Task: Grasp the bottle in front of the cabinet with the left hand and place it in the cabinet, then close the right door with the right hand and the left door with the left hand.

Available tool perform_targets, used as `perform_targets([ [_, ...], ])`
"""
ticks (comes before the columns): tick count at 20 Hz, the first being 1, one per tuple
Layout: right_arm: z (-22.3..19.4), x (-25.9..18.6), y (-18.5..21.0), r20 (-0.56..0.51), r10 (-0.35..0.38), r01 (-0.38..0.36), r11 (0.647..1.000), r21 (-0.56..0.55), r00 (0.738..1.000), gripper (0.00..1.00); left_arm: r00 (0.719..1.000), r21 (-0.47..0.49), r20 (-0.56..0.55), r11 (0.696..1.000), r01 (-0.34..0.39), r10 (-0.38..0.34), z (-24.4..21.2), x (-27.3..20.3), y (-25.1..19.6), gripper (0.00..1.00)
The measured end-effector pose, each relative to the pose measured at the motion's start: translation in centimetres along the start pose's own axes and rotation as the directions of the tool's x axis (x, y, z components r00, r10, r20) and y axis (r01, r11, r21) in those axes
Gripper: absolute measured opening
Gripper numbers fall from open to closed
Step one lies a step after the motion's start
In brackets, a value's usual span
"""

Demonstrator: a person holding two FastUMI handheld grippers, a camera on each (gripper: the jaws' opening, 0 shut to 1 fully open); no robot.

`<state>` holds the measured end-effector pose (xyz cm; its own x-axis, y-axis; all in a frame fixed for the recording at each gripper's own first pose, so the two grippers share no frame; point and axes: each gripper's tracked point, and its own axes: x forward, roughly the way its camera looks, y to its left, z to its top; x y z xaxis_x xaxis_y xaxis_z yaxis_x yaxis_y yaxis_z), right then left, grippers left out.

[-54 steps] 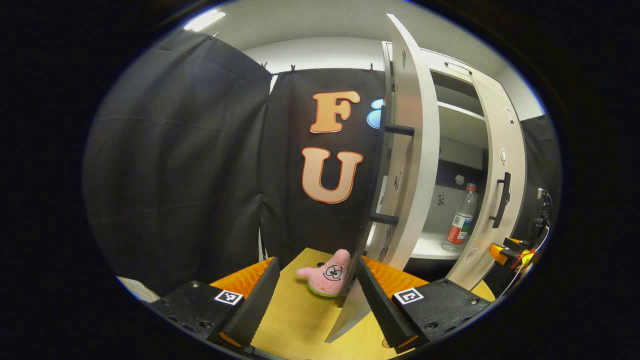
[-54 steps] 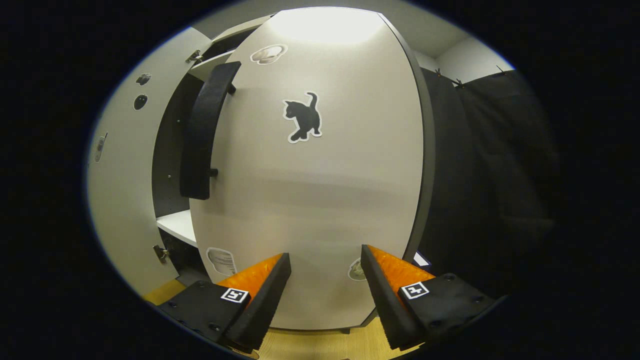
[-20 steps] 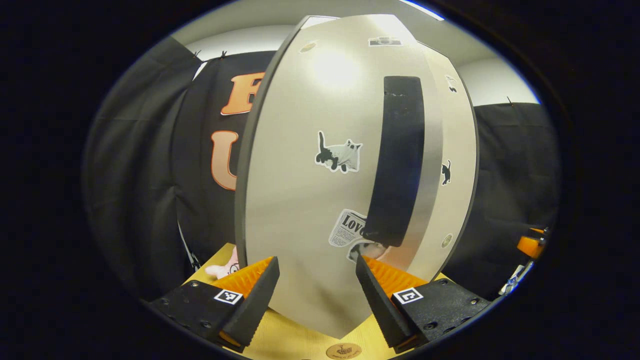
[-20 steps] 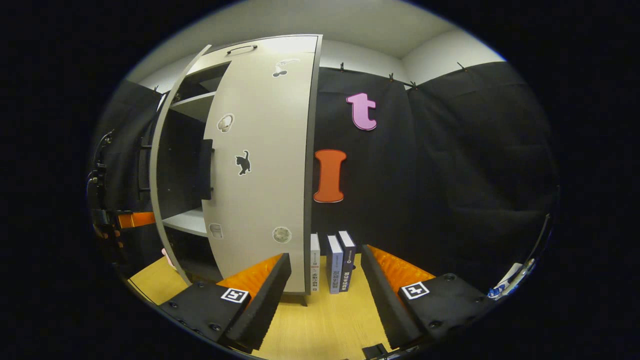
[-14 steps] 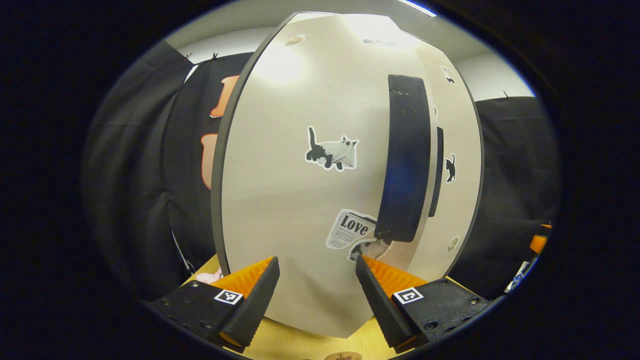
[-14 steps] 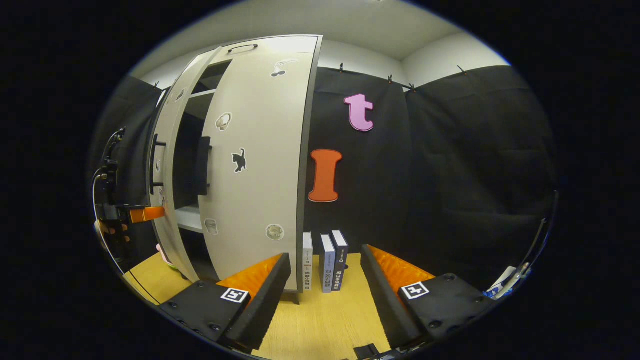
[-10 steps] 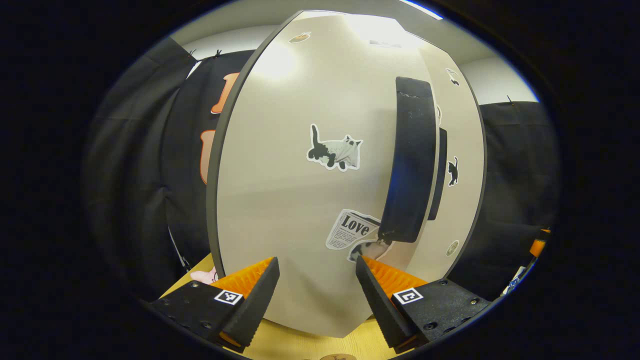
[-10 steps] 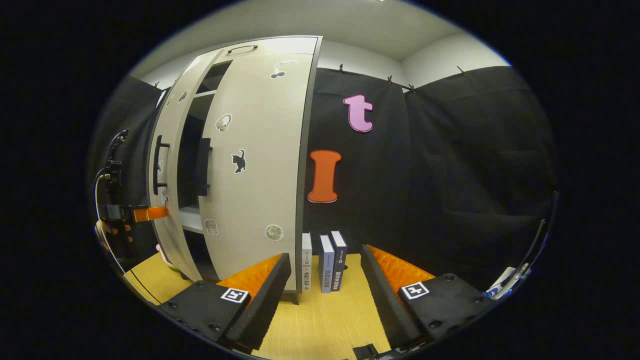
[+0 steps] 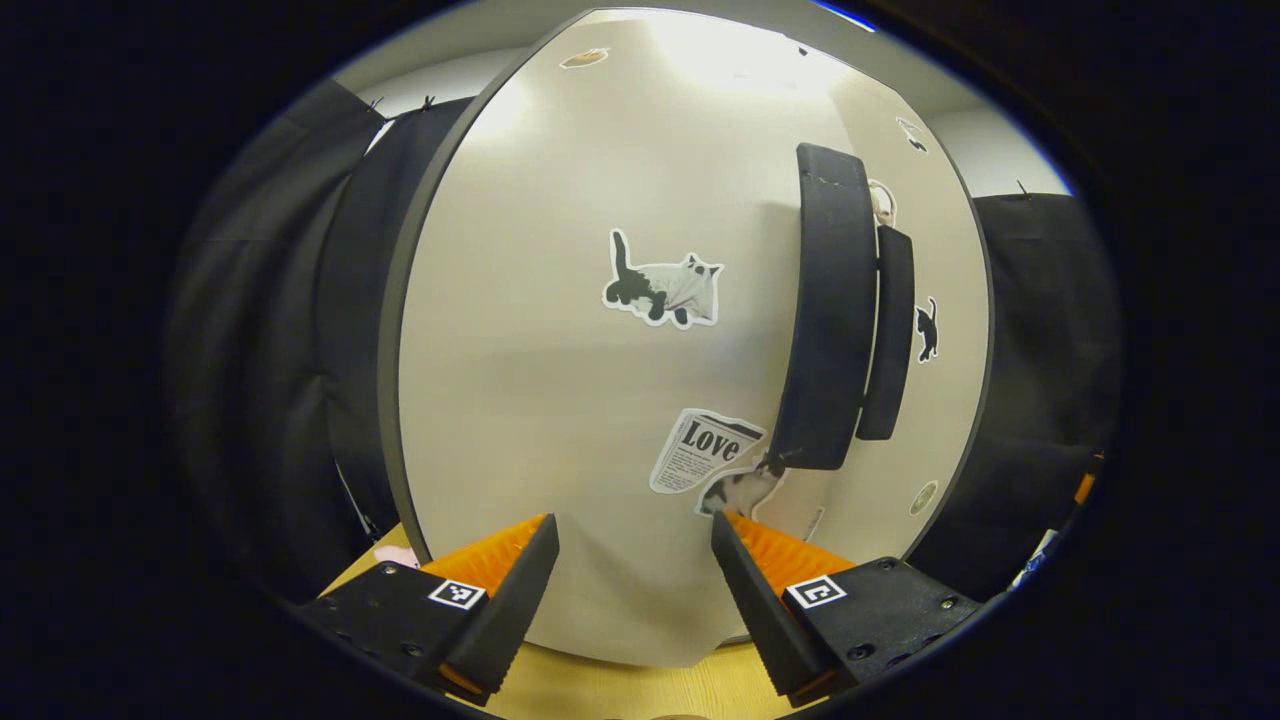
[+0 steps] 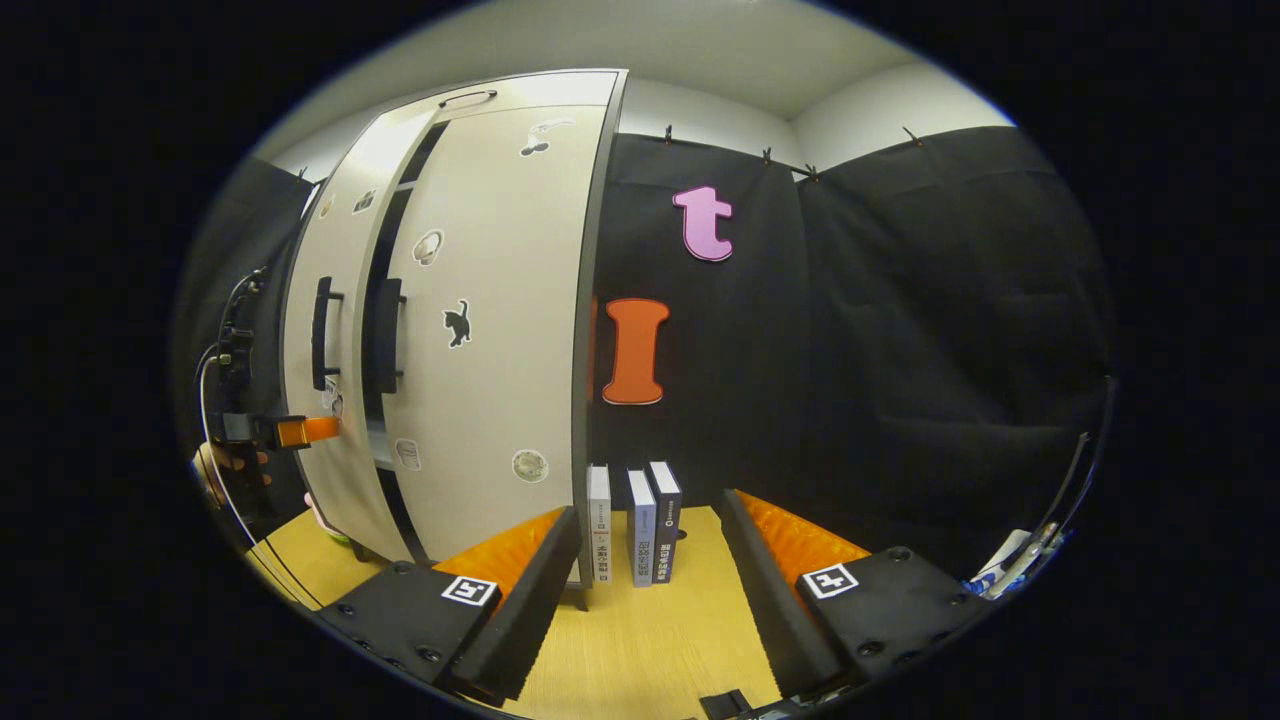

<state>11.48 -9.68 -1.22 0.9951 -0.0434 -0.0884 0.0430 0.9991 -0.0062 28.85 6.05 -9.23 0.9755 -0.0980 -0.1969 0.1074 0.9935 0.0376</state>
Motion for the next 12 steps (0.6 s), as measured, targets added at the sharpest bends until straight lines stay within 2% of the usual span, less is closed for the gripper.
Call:
perform_targets([
  [4, -0.1, 0.8, -0.3, -0.014, 0.0, 0.0, 1.0, 0.001, 1.0, 0.95, 0.999, -0.009, -0.038, 1.0, -0.015, 0.014, -0.7, -0.2, 0.0, 0.94],
  [7, 0.4, 1.2, -0.1, -0.011, 0.004, -0.004, 1.0, -0.007, 1.0, 0.95, 0.999, -0.018, -0.047, 1.0, 0.009, -0.01, -0.6, -1.0, -0.7, 0.94],
  [12, 1.4, 0.8, 0.9, 0.004, 0.024, -0.024, 1.0, -0.005, 1.0, 0.95, 0.999, -0.026, -0.037, 0.999, 0.022, -0.023, 1.7, -5.5, -0.6, 0.95],
])
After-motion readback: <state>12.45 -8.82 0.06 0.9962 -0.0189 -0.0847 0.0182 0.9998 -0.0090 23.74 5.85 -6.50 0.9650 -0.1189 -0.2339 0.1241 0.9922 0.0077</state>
